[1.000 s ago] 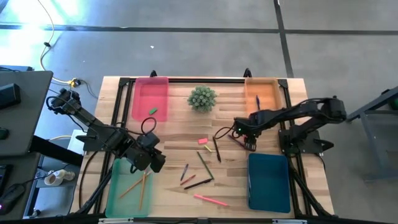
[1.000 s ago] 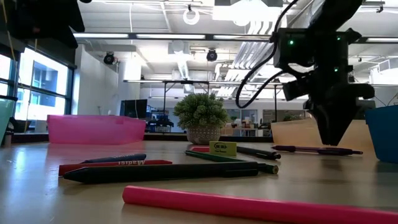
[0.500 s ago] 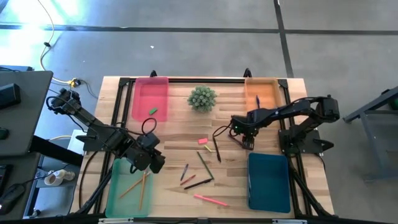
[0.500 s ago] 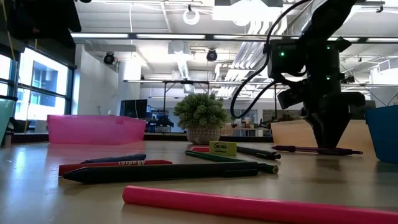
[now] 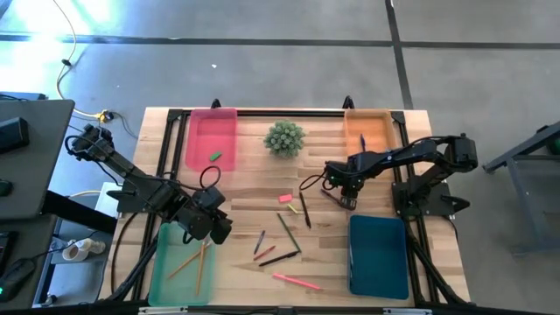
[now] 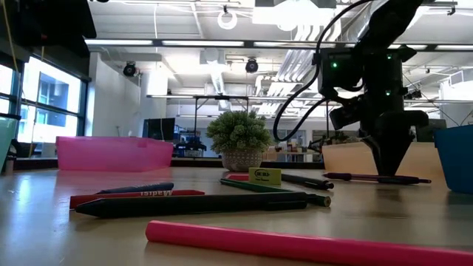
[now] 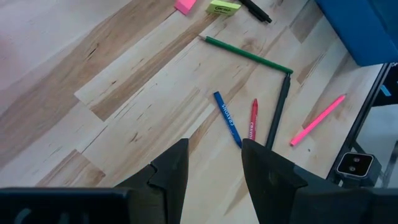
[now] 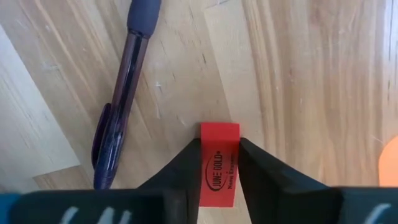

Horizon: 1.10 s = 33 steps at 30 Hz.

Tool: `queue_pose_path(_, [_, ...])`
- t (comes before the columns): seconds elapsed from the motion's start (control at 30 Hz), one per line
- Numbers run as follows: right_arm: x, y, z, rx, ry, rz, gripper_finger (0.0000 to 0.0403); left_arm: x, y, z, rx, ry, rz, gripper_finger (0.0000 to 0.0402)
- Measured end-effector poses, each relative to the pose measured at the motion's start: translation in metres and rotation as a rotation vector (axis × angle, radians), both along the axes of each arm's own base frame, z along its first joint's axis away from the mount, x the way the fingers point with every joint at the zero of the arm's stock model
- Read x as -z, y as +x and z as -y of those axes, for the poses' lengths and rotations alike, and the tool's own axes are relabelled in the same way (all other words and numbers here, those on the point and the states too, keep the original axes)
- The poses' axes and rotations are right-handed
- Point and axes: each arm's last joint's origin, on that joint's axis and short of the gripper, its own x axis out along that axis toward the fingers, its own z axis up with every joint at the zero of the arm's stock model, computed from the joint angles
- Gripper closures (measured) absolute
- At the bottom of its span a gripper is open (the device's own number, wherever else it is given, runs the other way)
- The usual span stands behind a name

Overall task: Sort crayons/erasers/pens/pencils in bins
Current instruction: Put the red eraser into the red bin

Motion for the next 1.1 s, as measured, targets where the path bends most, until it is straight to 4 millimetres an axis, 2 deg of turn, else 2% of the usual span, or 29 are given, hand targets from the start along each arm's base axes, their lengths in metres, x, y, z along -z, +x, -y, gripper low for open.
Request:
queue_pose_path(0.2, [0.000, 0.000, 0.000, 0.000, 0.004, 0.001, 0.0347, 0.000, 0.000, 0.000, 0.000, 0.000, 0.000, 0.0265])
queue_pose_path(0.47, [-0.003, -0.002, -0.001, 0.025, 0.022, 0.009, 0.0350, 0.000, 0.000, 0.000, 0.004, -0.006, -0.003, 0.0265])
queue_pose_path(0.8, [-0.032, -0.012, -0.003, 0.113, 0.023, 0.124, 0.0350, 0.000, 0.000, 0.000, 0.022, 0.016, -0.004, 0.0265])
queue_pose_path(1.1, [-0.071, -0.018, -0.004, 0.240, 0.028, 0.368, 0.0350, 0.000, 0.004, -0.010, 0.013, 0.083, 0.001, 0.0265])
